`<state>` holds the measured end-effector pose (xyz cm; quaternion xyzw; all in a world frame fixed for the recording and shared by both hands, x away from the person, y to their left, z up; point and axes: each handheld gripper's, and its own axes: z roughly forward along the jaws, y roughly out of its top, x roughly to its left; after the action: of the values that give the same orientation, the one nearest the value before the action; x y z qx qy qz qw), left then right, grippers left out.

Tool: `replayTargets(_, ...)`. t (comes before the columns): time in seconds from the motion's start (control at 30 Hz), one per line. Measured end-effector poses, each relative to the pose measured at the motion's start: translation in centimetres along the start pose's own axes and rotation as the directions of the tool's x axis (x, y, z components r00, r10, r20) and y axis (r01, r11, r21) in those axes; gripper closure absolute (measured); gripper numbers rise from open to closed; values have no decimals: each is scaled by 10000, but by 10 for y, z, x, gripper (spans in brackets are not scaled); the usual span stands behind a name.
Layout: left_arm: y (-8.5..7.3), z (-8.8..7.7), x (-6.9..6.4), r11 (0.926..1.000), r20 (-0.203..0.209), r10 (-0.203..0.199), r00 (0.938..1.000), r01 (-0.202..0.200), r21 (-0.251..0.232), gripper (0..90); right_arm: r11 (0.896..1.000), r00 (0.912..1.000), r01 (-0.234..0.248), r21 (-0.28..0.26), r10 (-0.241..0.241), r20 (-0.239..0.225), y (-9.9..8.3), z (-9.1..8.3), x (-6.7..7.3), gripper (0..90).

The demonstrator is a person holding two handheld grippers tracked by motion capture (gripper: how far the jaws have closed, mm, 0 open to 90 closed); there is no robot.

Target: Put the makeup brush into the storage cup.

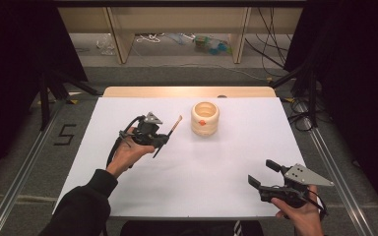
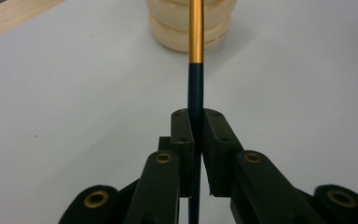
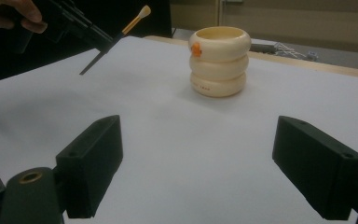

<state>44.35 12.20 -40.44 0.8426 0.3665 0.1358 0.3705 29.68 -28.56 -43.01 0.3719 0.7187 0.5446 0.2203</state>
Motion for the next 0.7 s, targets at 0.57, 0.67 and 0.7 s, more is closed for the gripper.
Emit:
replayTargets(0.57,-22,-17,-26,9646,677,-557,9962,712,-2541,832,9998,9998,146,123,-148,137,1,-1,1,171)
replayTargets(0.67,-24,-22,-26,9594,729,-490,9961,672,-2740,832,9999,9999,120,124,-121,110,1,-1,1,171)
replayTargets(0.7,-26,-23,-27,9556,643,-603,9961,762,-2846,832,9998,9998,147,96,-148,101,1,-1,1,171)
